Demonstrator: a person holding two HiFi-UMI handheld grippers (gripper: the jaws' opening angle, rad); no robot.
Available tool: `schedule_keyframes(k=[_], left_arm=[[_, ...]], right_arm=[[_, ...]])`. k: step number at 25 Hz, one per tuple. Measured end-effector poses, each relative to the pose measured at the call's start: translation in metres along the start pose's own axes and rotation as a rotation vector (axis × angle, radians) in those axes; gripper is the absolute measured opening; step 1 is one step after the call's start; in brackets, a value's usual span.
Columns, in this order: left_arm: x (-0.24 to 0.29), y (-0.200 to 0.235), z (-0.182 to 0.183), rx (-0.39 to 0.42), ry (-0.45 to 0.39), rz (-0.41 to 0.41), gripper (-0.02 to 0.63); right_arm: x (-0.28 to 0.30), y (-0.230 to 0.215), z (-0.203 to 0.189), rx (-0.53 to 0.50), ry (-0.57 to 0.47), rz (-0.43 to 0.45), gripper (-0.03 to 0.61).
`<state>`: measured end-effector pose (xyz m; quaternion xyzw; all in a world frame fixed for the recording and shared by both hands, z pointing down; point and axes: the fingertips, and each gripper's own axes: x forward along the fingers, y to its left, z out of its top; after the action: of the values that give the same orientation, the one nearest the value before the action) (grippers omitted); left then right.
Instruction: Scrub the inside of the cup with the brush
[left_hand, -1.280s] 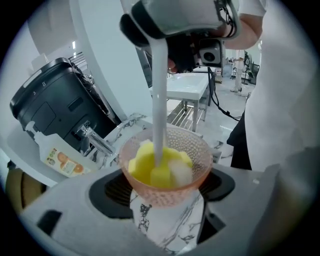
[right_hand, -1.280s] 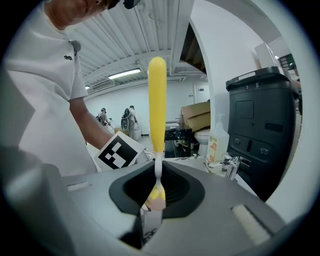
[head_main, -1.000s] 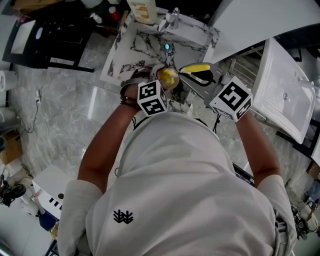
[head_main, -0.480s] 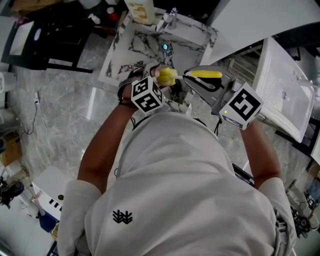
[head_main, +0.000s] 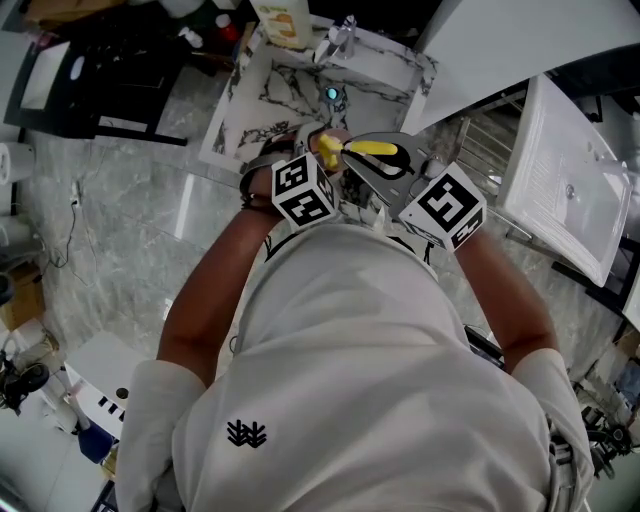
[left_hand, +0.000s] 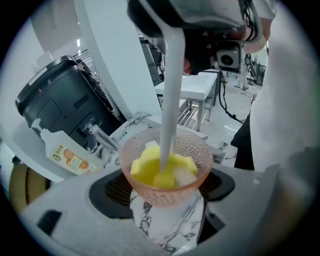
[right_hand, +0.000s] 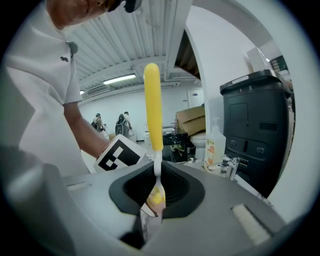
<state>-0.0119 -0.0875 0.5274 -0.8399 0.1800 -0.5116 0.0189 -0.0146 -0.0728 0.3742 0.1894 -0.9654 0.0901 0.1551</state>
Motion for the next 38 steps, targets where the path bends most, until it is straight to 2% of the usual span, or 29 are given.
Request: schedule_keyframes(k=[7,15,18,21,23,27,31,34,38], left_arm=[[0.0,0.007,-0.009,0.015,0.032,0.054,0.376],[0.002,0.008,-0.02,-0.002,0.048,0.067,0.376],[0.001,0.008,-0.021,-0.029,0.043,0.06,0.376],[-0.001,0.008,-0.018,-0.091,0.016,0.034,0.376],[-0.001,0.007,-0.017,-0.118,0.0,0.013,0.376],[-0.002,0.003,-0.013,-0.077,0.007,0.002,0.376],[-0.002,-0.003,-0.005,-0.033,0.009,-0.007,0.376],[-0.004,-0.003,-0.002,-0.031,0.001,-0.008,0.376],[-0.005,-0.004,0.002,-0.021,-0.008,-0.014,0.376]], right_arm=[[-0.005,-0.018,0.001,0.319,-0.107,-0.025,0.049],[-0.027,-0.042,0.009,0.543,-0.21,-0.031,0.048],[-0.037,-0.051,0.007,0.59,-0.234,-0.05,0.047],[-0.047,-0.055,0.009,0.519,-0.233,-0.071,0.041],[-0.047,-0.049,0.012,0.394,-0.199,-0.068,0.041],[-0.034,-0.023,0.019,0.136,-0.121,0.004,0.041],[-0.015,-0.002,0.018,-0.027,-0.069,0.047,0.041],[-0.008,-0.002,0.01,-0.044,-0.054,0.052,0.041],[-0.007,-0.015,-0.001,0.039,-0.055,0.048,0.041]])
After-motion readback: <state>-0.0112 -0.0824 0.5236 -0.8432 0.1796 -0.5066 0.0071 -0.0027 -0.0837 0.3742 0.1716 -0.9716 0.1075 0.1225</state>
